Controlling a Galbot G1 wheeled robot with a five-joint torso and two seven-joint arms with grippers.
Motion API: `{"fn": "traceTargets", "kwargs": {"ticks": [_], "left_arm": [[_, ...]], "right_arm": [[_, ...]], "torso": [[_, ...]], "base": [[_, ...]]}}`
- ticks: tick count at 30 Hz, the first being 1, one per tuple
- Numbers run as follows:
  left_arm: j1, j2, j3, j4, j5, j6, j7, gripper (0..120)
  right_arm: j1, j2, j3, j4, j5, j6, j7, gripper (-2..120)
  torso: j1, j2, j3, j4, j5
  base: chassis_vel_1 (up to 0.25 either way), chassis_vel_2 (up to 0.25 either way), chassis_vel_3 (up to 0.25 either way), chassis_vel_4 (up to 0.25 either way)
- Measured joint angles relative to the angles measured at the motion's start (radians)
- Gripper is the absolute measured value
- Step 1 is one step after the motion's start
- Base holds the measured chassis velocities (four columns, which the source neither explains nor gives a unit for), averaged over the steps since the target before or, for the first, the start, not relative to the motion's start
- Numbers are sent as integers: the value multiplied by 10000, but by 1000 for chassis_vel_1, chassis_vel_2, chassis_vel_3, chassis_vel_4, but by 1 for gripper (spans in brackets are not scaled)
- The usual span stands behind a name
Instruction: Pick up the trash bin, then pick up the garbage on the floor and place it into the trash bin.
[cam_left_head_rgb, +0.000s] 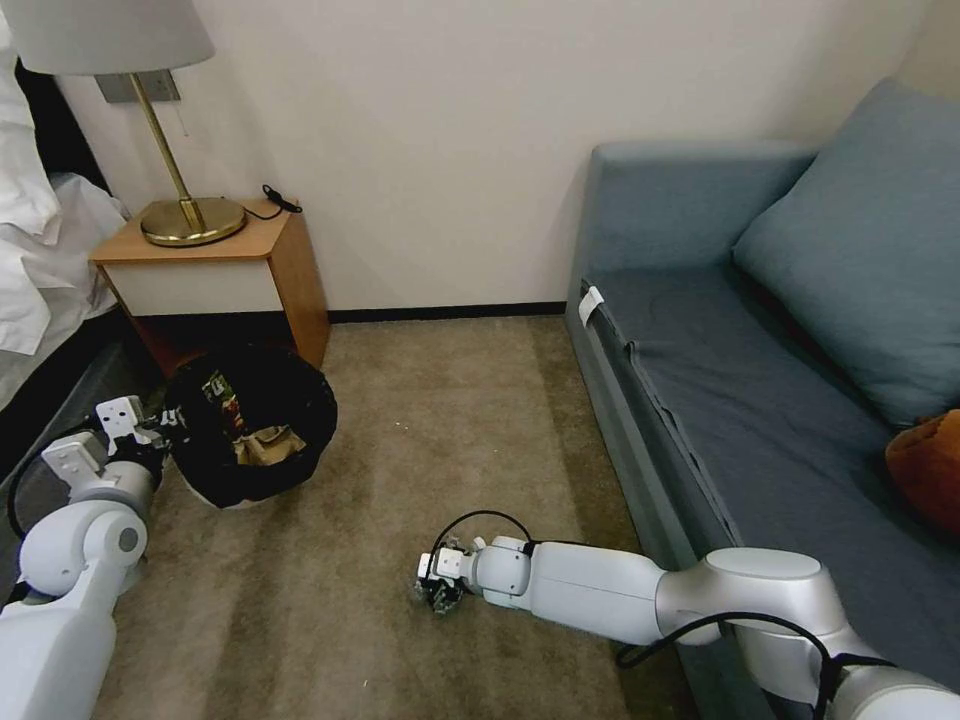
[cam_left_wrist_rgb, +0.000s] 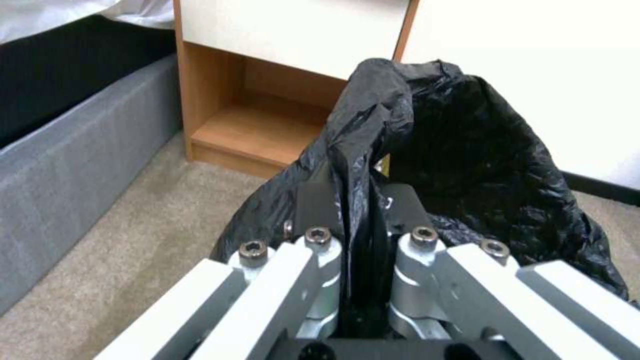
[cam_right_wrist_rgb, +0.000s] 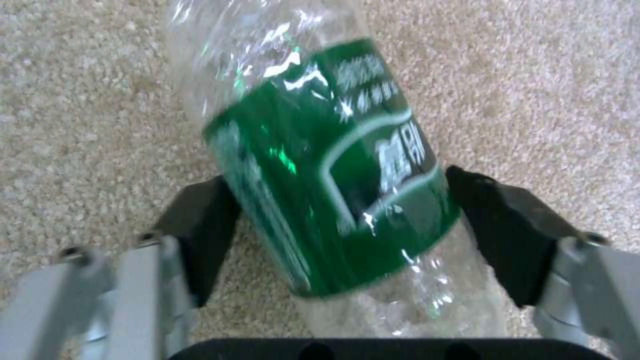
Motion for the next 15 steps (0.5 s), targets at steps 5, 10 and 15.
{"fn": "traceTargets", "kwargs": {"ticks": [5, 10, 15], "left_arm": [[23, 2, -3, 27, 3, -35, 46, 5], [47, 16, -9, 49, 10, -43, 82, 5], [57, 41, -20, 54, 23, -54, 124, 5]], "right_arm": [[-9, -72, 26, 63, 12, -14, 7, 56], [4, -111, 101, 169, 33, -42, 45, 38], [7, -223, 472, 371, 27, -52, 131, 25]], "torso": [[0, 0, 0, -1, 0], [0, 0, 0, 0, 0], [0, 0, 0, 0, 0]], "base": [[0, 0, 0, 0], [0, 0, 0, 0], [0, 0, 0, 0]]}}
